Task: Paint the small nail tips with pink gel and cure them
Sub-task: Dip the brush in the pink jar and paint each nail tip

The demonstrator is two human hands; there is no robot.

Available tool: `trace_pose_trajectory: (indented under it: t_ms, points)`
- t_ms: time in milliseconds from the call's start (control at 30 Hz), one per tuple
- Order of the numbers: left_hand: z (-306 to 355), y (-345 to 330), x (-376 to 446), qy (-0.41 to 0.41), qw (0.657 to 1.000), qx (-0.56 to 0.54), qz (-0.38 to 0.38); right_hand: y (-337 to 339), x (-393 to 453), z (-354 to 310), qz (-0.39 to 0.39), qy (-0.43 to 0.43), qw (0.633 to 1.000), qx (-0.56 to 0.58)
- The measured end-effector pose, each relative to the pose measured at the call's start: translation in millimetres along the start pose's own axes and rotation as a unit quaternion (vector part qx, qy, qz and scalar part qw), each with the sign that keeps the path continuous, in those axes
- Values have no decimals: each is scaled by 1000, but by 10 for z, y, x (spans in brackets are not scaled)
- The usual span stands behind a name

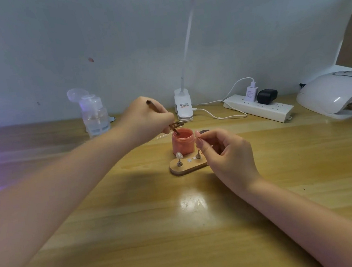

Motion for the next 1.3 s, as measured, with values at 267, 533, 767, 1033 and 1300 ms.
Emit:
trace_pose_trajectory:
  t_ms: [267,533,767,1033,1300]
  points:
    - [40,-250,246,64,989,53,-123,-1,-5,-1,-6,1,1000,0]
    - [-188,-24,194,180,971,-155,-8,-18,-1,-6,-7,-2,1000,-4]
    - [-500,33,-89,285,892,-350,4,-8,-9,-20,-11,3,1000,-15]
    - [-771,6,-244,341,860,-381,4,-11,-5,-13,-13,0,1000,-23]
    - [-754,-18,-214,330,826,-457,17,-15,-11,-27,-14,5,1000,-24]
Point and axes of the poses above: each hand's wrist, its own x-axis towards the middle knuckle, its own y-axis out of the back of the hand, z = x × y, the point moved 5 cm from there along x, towards the middle knuckle, and after that the axes turned 6 degrees about -y, right-handed, at the moved point
